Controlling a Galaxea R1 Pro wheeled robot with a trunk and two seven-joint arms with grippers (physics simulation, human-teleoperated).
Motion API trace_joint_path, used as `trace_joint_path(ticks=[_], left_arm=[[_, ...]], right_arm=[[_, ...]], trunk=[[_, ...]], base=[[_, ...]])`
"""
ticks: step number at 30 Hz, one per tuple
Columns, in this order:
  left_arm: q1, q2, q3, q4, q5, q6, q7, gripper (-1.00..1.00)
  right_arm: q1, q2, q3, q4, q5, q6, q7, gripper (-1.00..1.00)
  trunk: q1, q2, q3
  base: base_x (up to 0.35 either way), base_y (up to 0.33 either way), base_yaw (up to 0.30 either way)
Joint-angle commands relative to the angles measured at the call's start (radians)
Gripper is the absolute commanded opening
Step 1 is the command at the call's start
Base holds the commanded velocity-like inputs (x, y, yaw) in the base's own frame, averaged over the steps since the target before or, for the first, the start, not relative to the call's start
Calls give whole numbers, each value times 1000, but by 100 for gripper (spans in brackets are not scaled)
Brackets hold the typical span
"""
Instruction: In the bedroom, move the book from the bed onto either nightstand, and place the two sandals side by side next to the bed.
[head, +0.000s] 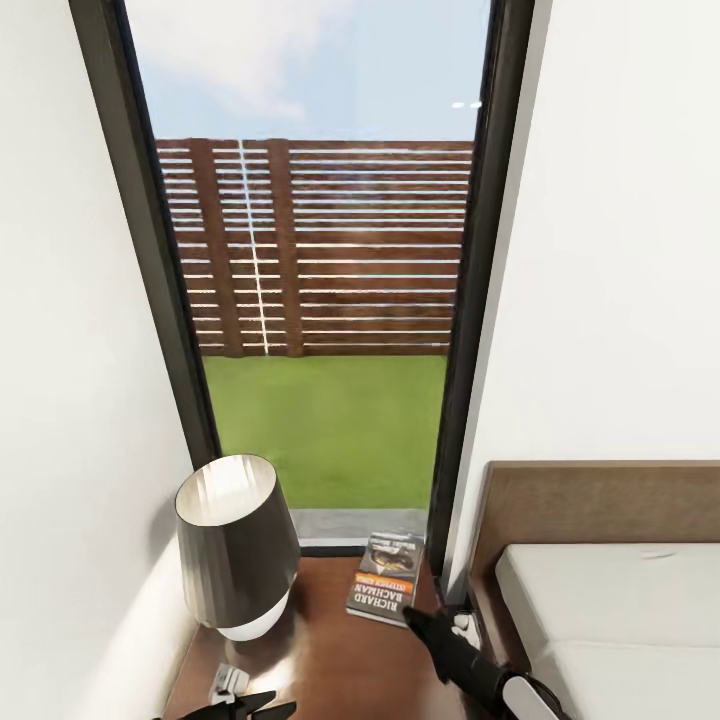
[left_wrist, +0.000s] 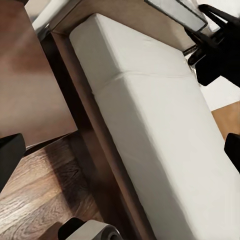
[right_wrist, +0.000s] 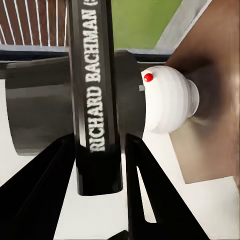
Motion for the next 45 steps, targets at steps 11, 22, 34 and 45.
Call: trace_joint_path(ticks=[11, 22, 34, 45], left_arm=[[-1, 0, -4, 0, 8, 9, -2, 100], [-1, 0, -4, 0, 8, 9, -2, 100], [-1, 0, -4, 0, 8, 9, -3, 100], [-1, 0, -4, 0, 8, 9, -2, 100]], right_arm=[[-1, 110, 4, 48, -13, -7, -129, -100], [-1, 112, 5, 48, -13, -7, -129, -100], [-1, 109, 2, 45, -7, -9, -134, -100], [-1, 106, -6, 48, -13, -9, -134, -100]], trunk=[[23, -43, -20], [65, -120, -55], [111, -204, -92], [153, -281, -127]], base=[[0, 0, 0], [0, 0, 0], [0, 0, 0], [0, 0, 0]])
